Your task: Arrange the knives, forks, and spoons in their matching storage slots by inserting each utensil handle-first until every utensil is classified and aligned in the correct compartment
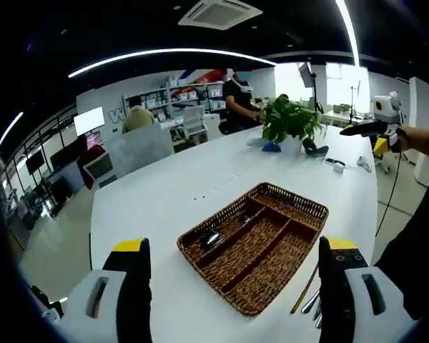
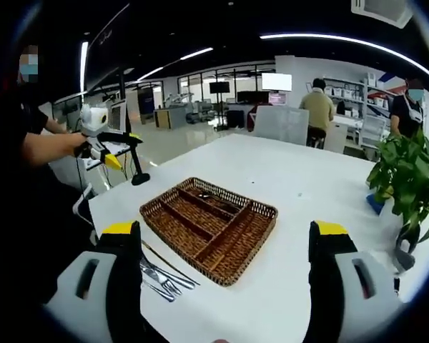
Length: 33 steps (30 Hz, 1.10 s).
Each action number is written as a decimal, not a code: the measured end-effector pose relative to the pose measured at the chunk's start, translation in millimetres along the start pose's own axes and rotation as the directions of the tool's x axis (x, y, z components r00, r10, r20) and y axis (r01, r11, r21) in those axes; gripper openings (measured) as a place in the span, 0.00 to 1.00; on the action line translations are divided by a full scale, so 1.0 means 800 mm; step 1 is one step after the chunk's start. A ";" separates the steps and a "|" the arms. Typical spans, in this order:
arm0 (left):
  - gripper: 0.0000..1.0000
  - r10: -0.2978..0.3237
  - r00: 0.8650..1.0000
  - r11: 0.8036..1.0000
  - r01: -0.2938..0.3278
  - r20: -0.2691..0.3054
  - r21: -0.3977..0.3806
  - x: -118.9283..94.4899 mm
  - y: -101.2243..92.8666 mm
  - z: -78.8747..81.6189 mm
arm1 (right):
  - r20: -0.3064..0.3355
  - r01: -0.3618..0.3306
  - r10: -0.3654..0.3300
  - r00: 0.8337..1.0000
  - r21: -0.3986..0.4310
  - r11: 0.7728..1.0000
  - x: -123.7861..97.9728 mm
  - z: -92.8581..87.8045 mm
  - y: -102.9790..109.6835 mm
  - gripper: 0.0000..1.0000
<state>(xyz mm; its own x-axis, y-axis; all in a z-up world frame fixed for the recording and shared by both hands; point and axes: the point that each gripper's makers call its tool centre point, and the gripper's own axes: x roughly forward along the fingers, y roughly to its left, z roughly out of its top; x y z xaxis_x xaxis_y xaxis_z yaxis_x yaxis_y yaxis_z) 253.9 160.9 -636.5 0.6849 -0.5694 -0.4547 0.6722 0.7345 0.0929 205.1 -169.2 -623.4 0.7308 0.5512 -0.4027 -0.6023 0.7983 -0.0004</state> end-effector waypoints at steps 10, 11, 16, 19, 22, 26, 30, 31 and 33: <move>0.99 0.061 0.998 0.998 -0.060 0.025 -0.017 -0.029 -0.004 -0.008 | -0.016 -0.003 0.003 1.000 -0.007 1.000 -0.016 -0.017 -0.010 1.00; 0.99 0.065 0.998 0.998 -0.065 0.023 -0.014 -0.029 -0.005 -0.010 | -0.019 -0.001 0.001 1.000 -0.006 1.000 -0.016 -0.019 -0.010 1.00; 0.99 0.057 0.998 0.998 -0.057 0.002 -0.004 -0.036 -0.010 -0.025 | -0.025 0.011 -0.011 1.000 -0.001 1.000 -0.017 -0.024 -0.004 1.00; 0.99 0.059 0.998 0.998 -0.059 -0.002 0.003 -0.039 -0.010 -0.028 | -0.019 0.005 -0.005 1.000 -0.016 1.000 -0.018 -0.020 0.004 1.00; 0.99 0.059 0.998 0.998 -0.059 0.009 -0.002 -0.043 -0.008 -0.031 | -0.020 0.001 -0.002 1.000 -0.022 1.000 -0.017 -0.022 0.004 1.00; 0.99 0.061 0.998 0.998 -0.061 0.005 0.007 -0.047 -0.008 -0.034 | -0.019 0.001 -0.001 1.000 -0.029 1.000 -0.018 -0.021 0.008 1.00; 0.99 0.068 0.998 0.998 -0.068 0.012 -0.009 -0.053 -0.007 -0.037 | -0.025 0.004 -0.004 1.000 -0.033 0.999 -0.019 -0.021 0.008 1.00; 0.99 0.065 0.998 0.998 -0.065 0.012 -0.014 -0.054 -0.008 -0.038 | -0.026 0.004 -0.005 1.000 -0.034 0.999 -0.019 -0.021 0.007 1.00; 0.99 0.067 0.998 0.998 -0.067 -0.019 -0.014 -0.054 -0.008 -0.049 | -0.025 0.003 -0.004 1.000 -0.038 0.999 -0.019 -0.019 0.008 1.00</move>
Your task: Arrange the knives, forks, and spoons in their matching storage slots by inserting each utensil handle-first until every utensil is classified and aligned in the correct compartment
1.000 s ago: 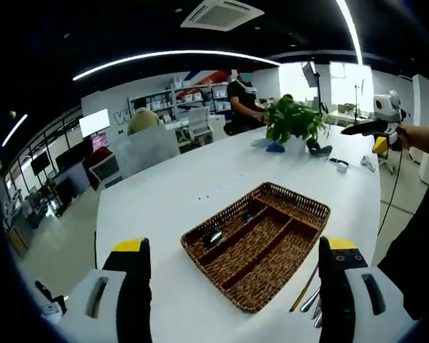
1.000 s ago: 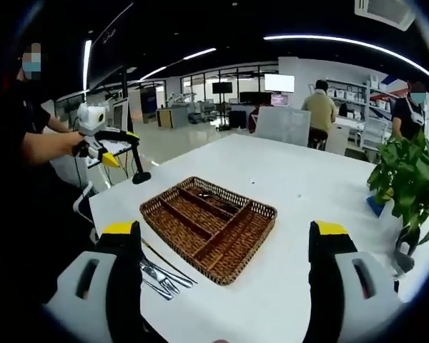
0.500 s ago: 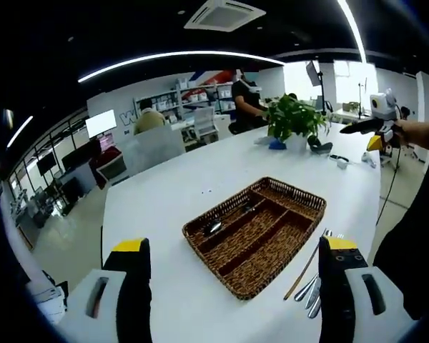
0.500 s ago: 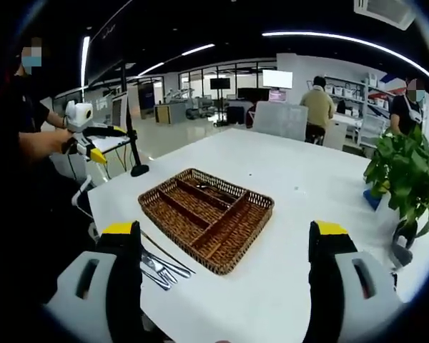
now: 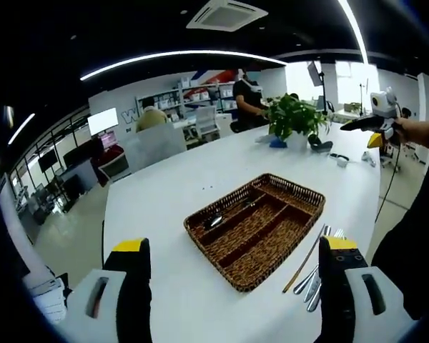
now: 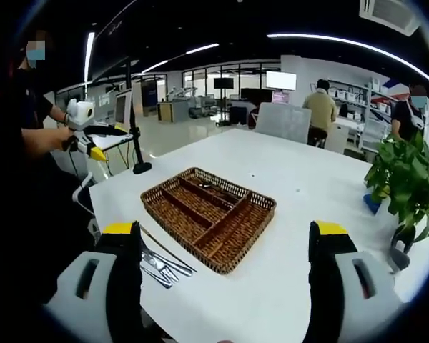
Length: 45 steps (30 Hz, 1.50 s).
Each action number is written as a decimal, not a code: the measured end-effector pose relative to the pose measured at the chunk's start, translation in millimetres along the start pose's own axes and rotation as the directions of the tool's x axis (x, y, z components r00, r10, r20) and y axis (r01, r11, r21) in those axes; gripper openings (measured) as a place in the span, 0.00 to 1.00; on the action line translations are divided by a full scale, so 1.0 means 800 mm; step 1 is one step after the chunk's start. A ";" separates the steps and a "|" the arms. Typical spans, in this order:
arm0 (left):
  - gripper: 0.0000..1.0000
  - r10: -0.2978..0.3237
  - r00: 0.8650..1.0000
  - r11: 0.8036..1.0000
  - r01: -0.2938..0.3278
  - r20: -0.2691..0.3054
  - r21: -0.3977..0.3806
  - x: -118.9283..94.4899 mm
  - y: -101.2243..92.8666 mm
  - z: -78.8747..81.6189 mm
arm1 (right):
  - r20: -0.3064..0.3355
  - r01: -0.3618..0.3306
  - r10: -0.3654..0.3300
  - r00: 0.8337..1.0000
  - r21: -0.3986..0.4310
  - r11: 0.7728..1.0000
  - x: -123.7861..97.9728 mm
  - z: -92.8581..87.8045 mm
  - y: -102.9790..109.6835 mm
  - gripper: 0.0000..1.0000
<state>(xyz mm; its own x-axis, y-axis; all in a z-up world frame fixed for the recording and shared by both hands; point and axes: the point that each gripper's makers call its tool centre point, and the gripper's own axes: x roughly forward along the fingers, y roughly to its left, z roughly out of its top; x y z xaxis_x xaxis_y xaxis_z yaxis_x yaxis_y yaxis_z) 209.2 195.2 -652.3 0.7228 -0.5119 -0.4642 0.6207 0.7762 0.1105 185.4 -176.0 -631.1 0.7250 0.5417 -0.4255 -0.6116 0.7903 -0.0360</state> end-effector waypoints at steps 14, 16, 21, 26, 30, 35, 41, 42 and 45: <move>0.99 0.000 1.000 1.000 0.000 0.027 -0.008 -0.011 0.001 -0.004 | -0.009 -0.070 0.069 0.998 -0.089 0.994 0.010 0.016 0.020 1.00; 0.99 0.003 1.000 1.000 -0.002 0.019 -0.003 -0.013 0.003 -0.001 | -0.023 -0.076 0.074 0.997 -0.095 0.993 0.012 0.025 0.024 1.00; 0.99 0.011 0.999 1.000 -0.011 0.039 0.013 -0.020 0.009 0.013 | -0.016 -0.123 0.122 0.992 -0.147 0.981 0.015 0.051 0.042 1.00; 0.99 0.015 0.999 1.000 -0.016 0.045 0.013 -0.023 0.011 0.018 | -0.016 -0.222 0.225 0.974 -0.240 0.945 0.027 0.062 0.071 1.00; 0.99 0.017 0.999 1.000 -0.018 0.045 0.010 -0.024 0.011 0.017 | -0.062 -0.302 0.296 0.953 -0.272 0.914 0.041 0.047 0.098 1.00; 0.99 0.024 0.999 1.000 -0.024 0.041 0.009 -0.028 0.013 0.014 | -0.072 -0.349 0.342 0.937 -0.268 0.898 0.053 0.034 0.119 1.00; 0.99 0.034 0.999 0.999 -0.034 0.036 0.007 -0.031 0.013 0.014 | -0.072 -0.401 0.396 0.915 -0.261 0.878 0.068 0.007 0.145 0.97; 0.99 0.034 0.999 0.999 -0.034 0.035 0.006 -0.031 0.013 0.014 | -0.073 -0.420 0.416 0.907 -0.257 0.870 0.069 0.001 0.152 0.97; 0.99 0.038 0.999 0.999 -0.038 0.034 0.004 -0.033 0.014 0.013 | -0.081 -0.425 0.418 0.905 -0.247 0.871 0.075 -0.015 0.161 0.97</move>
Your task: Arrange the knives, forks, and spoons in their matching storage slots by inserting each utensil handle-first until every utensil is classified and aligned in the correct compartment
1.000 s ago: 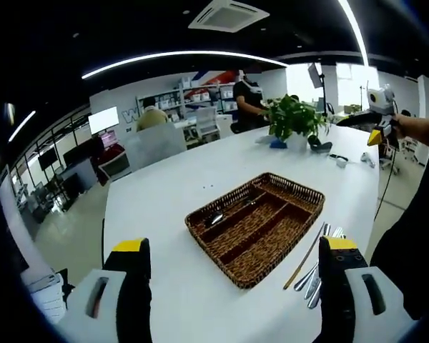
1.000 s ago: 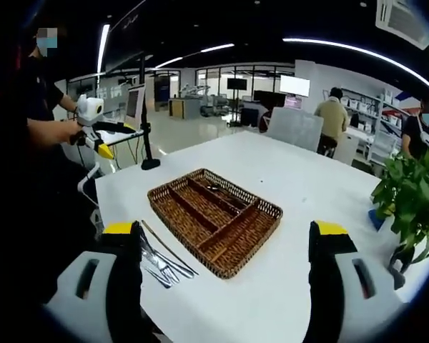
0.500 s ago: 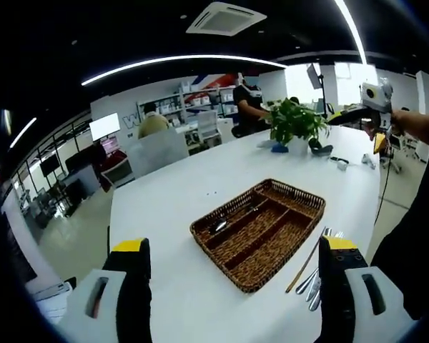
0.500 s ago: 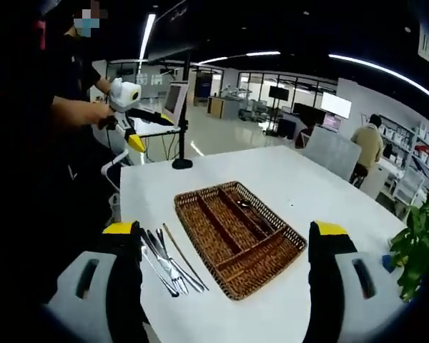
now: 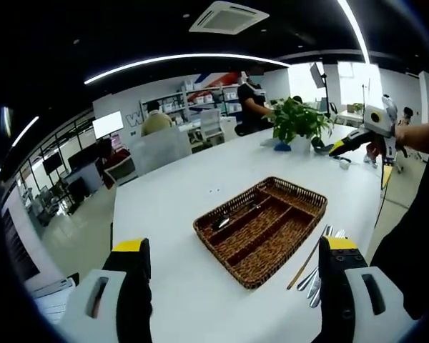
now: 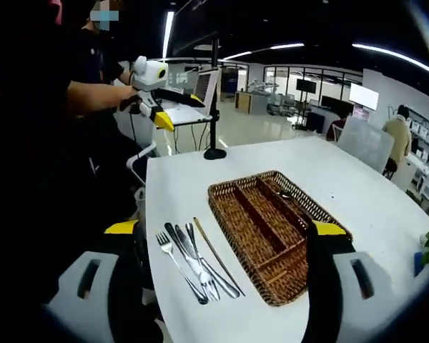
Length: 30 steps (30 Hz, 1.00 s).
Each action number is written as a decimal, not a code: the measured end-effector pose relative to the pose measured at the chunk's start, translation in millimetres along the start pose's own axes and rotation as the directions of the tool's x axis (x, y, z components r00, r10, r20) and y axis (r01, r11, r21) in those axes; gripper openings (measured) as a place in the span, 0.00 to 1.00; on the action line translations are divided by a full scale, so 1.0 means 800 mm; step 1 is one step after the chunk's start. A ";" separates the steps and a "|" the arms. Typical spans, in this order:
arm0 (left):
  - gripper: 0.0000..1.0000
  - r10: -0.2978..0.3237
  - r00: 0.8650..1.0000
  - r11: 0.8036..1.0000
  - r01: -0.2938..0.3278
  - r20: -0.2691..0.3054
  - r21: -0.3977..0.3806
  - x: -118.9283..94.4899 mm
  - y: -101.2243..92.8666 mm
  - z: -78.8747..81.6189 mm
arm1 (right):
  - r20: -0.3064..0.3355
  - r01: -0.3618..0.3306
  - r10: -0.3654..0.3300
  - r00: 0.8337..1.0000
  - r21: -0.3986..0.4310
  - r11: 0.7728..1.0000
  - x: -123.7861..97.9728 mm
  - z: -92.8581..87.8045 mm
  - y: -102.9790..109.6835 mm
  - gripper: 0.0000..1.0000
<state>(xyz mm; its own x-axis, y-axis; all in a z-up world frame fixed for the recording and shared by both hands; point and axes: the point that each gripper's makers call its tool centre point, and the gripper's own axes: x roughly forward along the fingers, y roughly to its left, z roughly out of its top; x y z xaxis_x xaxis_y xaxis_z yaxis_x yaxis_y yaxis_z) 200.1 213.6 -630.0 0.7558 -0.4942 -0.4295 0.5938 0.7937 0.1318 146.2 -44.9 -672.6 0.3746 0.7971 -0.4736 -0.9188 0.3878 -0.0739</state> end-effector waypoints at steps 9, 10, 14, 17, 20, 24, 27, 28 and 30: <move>0.99 0.014 1.000 1.000 -0.014 -0.007 -0.002 -0.009 0.001 -0.001 | -0.017 -0.051 0.051 0.999 -0.008 0.999 0.032 -0.028 0.026 0.87; 0.99 0.016 1.000 1.000 -0.016 -0.007 -0.003 -0.009 0.001 0.000 | -0.017 -0.054 0.054 0.998 -0.007 0.999 0.034 -0.029 0.027 0.87; 0.99 0.021 1.000 1.000 -0.021 -0.005 -0.007 -0.011 0.000 0.001 | -0.036 -0.091 0.090 0.995 -0.010 0.996 0.050 -0.045 0.044 0.87; 0.99 0.019 1.000 1.000 -0.019 -0.005 -0.007 -0.011 -0.004 0.001 | -0.023 -0.088 0.088 0.996 -0.004 0.996 0.063 -0.054 0.048 0.83; 0.99 0.020 1.000 1.000 -0.020 -0.004 -0.010 -0.011 -0.003 -0.001 | -0.020 -0.084 0.084 0.996 0.011 0.996 0.076 -0.064 0.049 0.79; 0.99 0.019 1.000 1.000 -0.019 -0.006 -0.011 -0.012 -0.005 -0.001 | -0.049 -0.126 0.126 0.991 -0.010 0.992 0.087 -0.076 0.064 0.77; 0.99 0.022 1.000 1.000 -0.023 -0.010 -0.010 -0.013 -0.002 -0.004 | -0.060 -0.146 0.144 0.988 -0.027 0.989 0.096 -0.084 0.073 0.73; 0.99 0.024 1.000 1.000 -0.024 -0.009 -0.011 -0.014 -0.001 -0.004 | -0.065 -0.153 0.150 0.986 -0.031 0.988 0.098 -0.086 0.076 0.71; 0.99 0.027 1.000 1.000 -0.027 -0.006 -0.014 -0.014 0.001 -0.004 | -0.082 -0.157 0.154 0.985 -0.028 0.987 0.105 -0.094 0.079 0.70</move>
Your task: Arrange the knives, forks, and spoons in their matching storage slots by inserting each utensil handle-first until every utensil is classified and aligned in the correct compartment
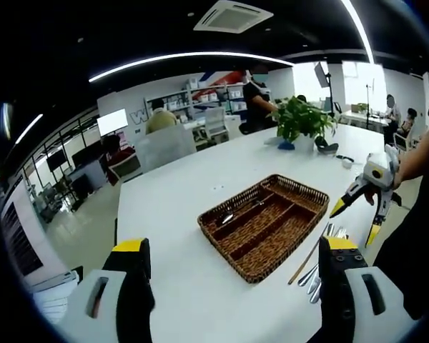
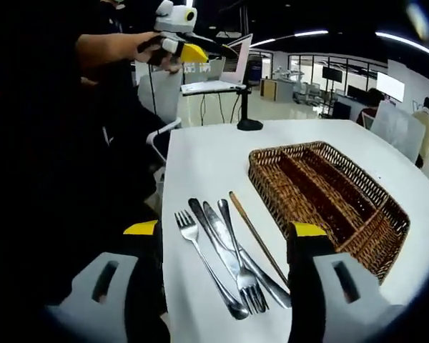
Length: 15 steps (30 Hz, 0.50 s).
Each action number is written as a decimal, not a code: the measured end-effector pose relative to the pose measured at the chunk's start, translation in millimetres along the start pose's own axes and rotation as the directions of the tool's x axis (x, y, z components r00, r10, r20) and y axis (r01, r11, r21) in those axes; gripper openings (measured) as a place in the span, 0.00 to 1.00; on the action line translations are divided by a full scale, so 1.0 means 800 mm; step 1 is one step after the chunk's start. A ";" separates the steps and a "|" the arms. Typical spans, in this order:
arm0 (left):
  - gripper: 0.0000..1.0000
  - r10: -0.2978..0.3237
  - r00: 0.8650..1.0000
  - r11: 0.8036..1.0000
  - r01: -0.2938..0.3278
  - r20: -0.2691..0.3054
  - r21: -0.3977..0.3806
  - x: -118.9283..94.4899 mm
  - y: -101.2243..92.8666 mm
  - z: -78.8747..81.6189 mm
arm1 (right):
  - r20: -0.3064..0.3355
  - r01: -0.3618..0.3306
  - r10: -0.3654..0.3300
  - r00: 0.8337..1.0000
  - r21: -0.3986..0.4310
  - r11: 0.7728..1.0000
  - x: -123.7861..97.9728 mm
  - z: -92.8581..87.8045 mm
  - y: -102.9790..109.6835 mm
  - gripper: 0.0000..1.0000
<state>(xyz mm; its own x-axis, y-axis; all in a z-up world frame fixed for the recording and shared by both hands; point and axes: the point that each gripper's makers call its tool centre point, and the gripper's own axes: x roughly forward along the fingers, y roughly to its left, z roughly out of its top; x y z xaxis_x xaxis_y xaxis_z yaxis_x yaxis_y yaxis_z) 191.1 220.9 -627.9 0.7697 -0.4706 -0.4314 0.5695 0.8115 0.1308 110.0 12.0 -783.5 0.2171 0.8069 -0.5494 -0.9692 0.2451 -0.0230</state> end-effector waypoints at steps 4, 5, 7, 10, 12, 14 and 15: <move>0.99 0.001 1.000 1.000 -0.001 -0.006 -0.001 -0.001 0.000 -0.002 | -0.007 -0.011 0.011 1.000 0.009 1.000 0.012 -0.011 0.006 0.61; 0.99 0.001 1.000 1.000 -0.001 -0.008 -0.002 -0.001 0.000 -0.003 | -0.018 -0.012 0.012 1.000 0.004 1.000 0.015 -0.015 0.008 0.57; 0.99 0.000 1.000 1.000 -0.001 -0.009 -0.001 -0.002 0.000 -0.004 | -0.020 -0.036 0.037 0.999 0.009 0.999 0.024 -0.019 0.017 0.56; 0.99 0.001 1.000 1.000 -0.001 -0.014 0.000 -0.004 0.001 -0.005 | -0.040 -0.084 0.083 0.996 -0.023 0.996 0.035 -0.027 0.030 0.53; 0.99 0.001 1.000 1.000 -0.001 -0.015 0.001 -0.005 0.002 -0.005 | -0.053 -0.096 0.094 0.994 -0.041 0.995 0.039 -0.030 0.033 0.48; 0.99 0.003 1.000 1.000 -0.003 -0.013 0.002 -0.007 0.004 -0.003 | -0.055 -0.110 0.107 0.993 -0.045 0.993 0.046 -0.032 0.037 0.46; 0.99 0.004 1.000 1.000 -0.004 -0.013 0.002 -0.008 0.005 -0.003 | -0.060 -0.117 0.114 0.992 -0.051 0.992 0.048 -0.033 0.038 0.44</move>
<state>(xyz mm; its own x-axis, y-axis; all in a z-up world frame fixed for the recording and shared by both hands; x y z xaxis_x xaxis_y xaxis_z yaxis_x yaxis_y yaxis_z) 187.8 227.5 -626.8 0.7681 -0.4628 -0.4425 0.5669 0.8128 0.1340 85.9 36.2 -827.2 0.0975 0.7958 -0.5976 -0.9926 0.1211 -0.0007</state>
